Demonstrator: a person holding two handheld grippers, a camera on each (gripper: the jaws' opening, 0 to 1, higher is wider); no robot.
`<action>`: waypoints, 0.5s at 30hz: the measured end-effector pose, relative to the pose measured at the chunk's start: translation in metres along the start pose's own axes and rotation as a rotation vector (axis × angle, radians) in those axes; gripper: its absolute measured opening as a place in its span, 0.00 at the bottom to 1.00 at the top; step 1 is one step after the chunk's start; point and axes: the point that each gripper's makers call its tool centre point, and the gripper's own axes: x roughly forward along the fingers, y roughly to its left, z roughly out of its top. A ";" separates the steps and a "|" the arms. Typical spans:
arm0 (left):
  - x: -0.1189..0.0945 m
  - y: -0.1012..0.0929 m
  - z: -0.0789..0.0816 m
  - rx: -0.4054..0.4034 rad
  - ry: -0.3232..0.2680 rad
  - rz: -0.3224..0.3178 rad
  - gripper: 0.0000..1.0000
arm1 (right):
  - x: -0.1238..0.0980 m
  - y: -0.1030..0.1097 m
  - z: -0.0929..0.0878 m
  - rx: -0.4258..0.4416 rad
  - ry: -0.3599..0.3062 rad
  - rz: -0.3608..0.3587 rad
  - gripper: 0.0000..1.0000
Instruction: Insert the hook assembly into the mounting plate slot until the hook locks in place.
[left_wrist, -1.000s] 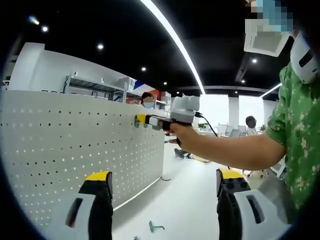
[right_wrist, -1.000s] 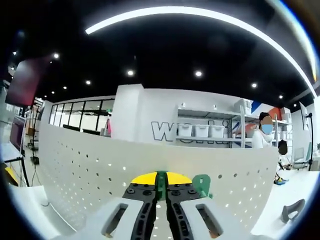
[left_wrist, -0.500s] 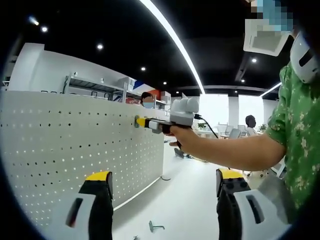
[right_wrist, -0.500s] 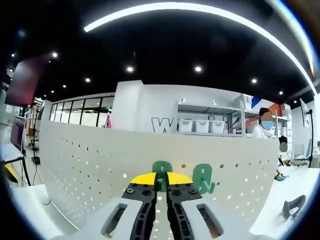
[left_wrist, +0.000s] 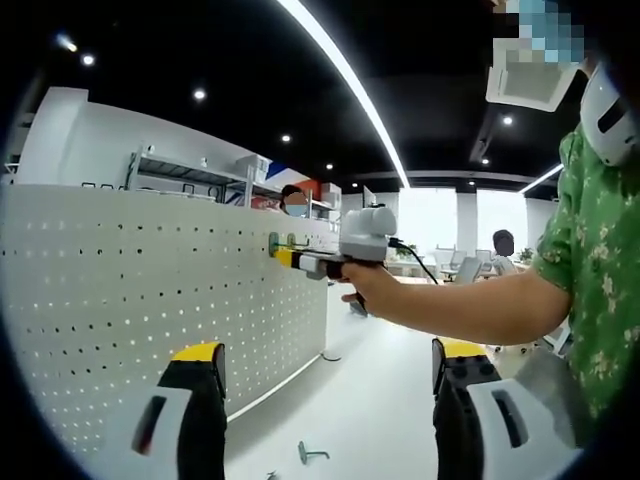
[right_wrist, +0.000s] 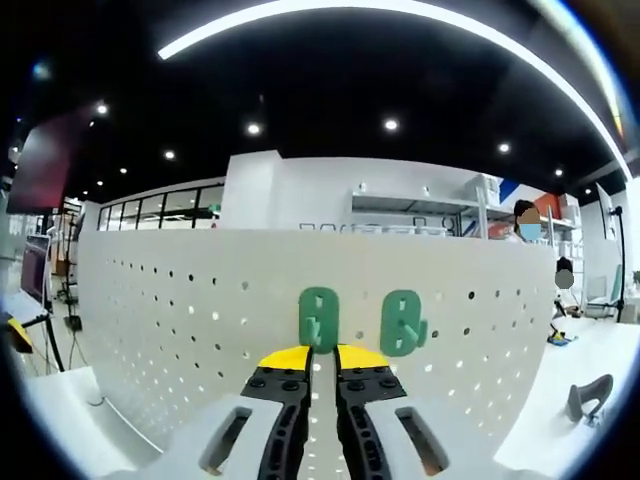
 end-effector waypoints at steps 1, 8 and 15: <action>0.000 -0.001 0.000 0.000 -0.001 -0.002 0.87 | -0.001 0.000 0.000 0.000 -0.001 0.000 0.07; 0.000 -0.003 0.001 0.007 0.001 -0.004 0.88 | -0.010 -0.001 0.001 0.001 -0.011 -0.002 0.10; 0.000 -0.008 0.003 0.011 0.002 -0.010 0.88 | -0.016 0.000 0.001 0.004 -0.008 0.009 0.19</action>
